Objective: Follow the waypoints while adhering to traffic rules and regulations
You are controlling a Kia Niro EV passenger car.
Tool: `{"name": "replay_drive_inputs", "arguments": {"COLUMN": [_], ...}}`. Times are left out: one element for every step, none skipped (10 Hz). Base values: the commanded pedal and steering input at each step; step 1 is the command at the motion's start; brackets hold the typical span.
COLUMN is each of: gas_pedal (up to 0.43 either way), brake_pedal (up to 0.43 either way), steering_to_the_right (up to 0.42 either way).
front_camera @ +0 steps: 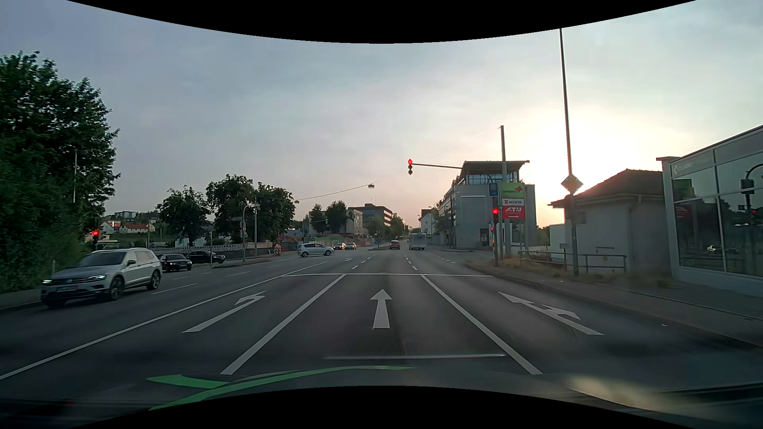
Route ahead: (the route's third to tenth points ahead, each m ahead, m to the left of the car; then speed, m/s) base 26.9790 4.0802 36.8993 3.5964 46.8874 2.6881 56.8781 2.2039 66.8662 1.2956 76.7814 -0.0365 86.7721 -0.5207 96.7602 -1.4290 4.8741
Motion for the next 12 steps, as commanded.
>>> {"name": "replay_drive_inputs", "arguments": {"gas_pedal": [0.000,0.000,0.000,0.000,0.000,0.000,0.000,0.000,0.000,0.000,0.000,0.000], "brake_pedal": [0.134,0.134,0.140,0.146,0.146,0.146,0.146,0.152,0.152,0.159,0.177,0.177], "steering_to_the_right": [0.004,0.005,0.005,0.004,0.004,0.004,0.004,0.004,0.005,0.005,0.004,0.005]}}
